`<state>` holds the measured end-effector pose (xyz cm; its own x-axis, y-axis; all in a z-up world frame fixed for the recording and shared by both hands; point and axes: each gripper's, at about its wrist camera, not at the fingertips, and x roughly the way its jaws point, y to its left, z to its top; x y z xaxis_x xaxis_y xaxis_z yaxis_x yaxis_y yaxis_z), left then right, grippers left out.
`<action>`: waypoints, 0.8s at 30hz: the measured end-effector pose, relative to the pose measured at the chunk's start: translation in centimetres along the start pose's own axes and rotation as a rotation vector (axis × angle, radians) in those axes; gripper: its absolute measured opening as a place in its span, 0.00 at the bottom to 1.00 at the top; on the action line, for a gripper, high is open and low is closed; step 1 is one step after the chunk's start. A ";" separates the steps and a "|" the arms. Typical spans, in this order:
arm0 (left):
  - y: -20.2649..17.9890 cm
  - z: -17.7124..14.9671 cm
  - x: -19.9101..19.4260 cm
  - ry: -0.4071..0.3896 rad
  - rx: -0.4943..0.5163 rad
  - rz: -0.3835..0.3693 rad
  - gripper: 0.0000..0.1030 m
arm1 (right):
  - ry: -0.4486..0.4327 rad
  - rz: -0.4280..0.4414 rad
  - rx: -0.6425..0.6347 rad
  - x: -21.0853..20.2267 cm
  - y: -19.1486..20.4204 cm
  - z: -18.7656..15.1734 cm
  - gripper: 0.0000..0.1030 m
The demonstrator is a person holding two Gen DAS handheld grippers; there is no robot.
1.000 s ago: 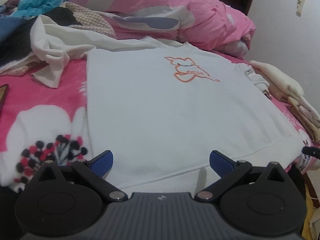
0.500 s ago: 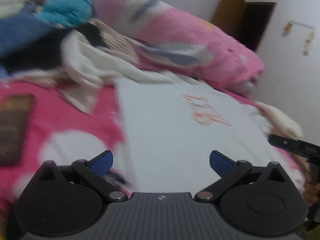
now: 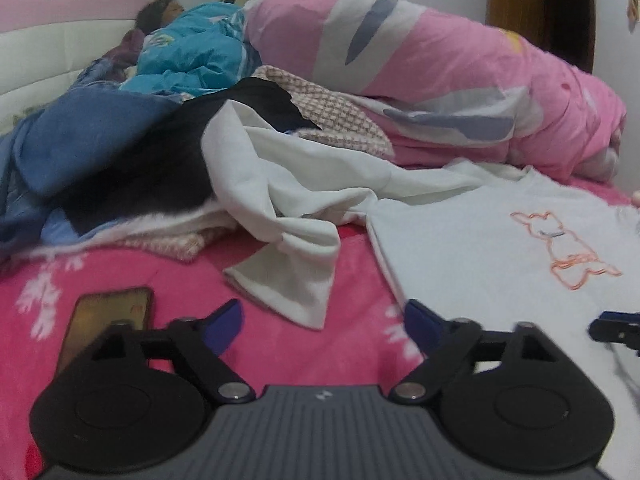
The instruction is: Fold clothes
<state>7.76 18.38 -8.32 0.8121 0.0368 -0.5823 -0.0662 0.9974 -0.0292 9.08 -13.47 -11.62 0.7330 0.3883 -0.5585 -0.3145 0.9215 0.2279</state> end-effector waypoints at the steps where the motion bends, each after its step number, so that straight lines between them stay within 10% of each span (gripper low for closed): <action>1: 0.0 0.1 0.5 0.006 0.002 -0.002 0.74 | -0.006 0.011 0.010 -0.1 -0.2 -0.1 0.30; 11: -1.4 2.4 0.3 -0.037 -0.042 0.032 0.65 | 0.012 0.053 0.078 0.0 -1.2 0.3 0.30; 18: -5.5 8.1 4.7 0.000 -0.044 -0.247 0.65 | 0.010 0.155 0.084 -2.5 -2.9 7.1 0.32; 24: -9.2 8.4 11.9 0.042 -0.007 -0.287 0.58 | -0.014 0.153 0.003 2.4 -5.0 15.4 0.32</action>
<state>22.92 10.19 -8.17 0.7737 -0.2494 -0.5824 0.1586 0.9662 -0.2031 21.74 -17.03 -1.86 0.6850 0.5242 -0.5060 -0.4216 0.8516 0.3115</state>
